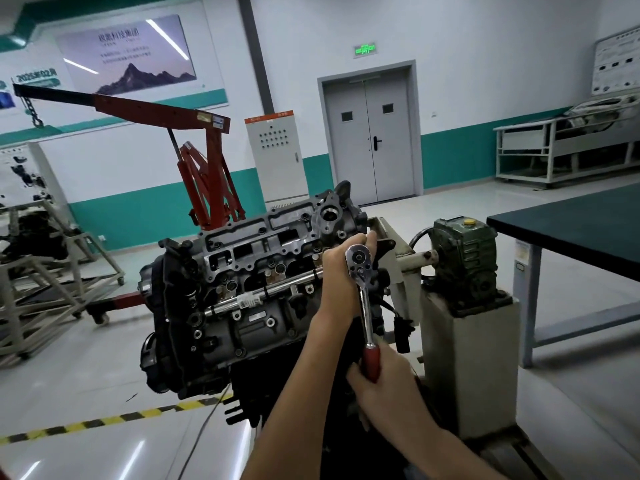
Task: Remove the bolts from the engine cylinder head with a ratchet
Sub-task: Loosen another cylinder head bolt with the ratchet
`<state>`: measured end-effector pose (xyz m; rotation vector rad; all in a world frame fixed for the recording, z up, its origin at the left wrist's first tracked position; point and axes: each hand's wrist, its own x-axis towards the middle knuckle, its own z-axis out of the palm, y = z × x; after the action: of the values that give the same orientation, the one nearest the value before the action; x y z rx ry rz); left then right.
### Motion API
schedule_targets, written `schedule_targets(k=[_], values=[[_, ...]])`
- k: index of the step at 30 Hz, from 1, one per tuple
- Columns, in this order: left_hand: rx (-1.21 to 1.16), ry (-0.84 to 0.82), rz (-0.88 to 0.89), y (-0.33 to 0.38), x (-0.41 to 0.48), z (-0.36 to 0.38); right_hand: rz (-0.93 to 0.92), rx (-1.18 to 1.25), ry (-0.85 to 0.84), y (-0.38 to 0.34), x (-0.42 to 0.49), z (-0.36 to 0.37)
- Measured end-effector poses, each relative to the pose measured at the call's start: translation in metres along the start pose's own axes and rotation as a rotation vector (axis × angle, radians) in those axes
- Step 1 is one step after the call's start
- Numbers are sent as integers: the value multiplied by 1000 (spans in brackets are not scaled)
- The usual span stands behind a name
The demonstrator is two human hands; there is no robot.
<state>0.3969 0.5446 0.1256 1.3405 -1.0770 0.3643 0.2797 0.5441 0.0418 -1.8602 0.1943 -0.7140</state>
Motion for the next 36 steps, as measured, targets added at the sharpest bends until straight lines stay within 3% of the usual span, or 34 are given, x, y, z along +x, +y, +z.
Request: schedule_targets(k=[2, 6, 9, 12, 15, 18, 21, 24, 29, 31, 33, 36], values=[[55, -43, 27, -2, 1, -4, -61, -189, -28, 2, 9, -33], [163, -160, 70, 0, 8, -15, -208, -696, -279, -12, 54, -128], [161, -201, 58, 1, 8, -18, -431, -1117, -199, -33, 87, -161], [64, -107, 17, 1, 3, -12, -393, -1006, -171, -21, 78, -150], [23, 19, 28, 2, -3, 0, -186, -584, -112, 3, 36, -103], [-44, 74, -21, 6, -6, 5, -99, -198, 35, 9, 5, -34], [-61, 63, -43, 9, -6, 3, -12, 34, 8, 5, -2, 8], [17, -29, -36, 8, -3, -8, -81, -208, -33, 7, 11, -29], [188, -271, 8, 9, 11, -23, -300, -885, -232, -17, 69, -139], [184, -250, 17, 10, 9, -18, -424, -1083, -218, -33, 89, -160], [92, -145, -4, 8, 3, -11, -473, -1116, -173, -35, 92, -162], [-5, -2, -5, 4, -2, -1, -317, -881, -155, -7, 65, -135]])
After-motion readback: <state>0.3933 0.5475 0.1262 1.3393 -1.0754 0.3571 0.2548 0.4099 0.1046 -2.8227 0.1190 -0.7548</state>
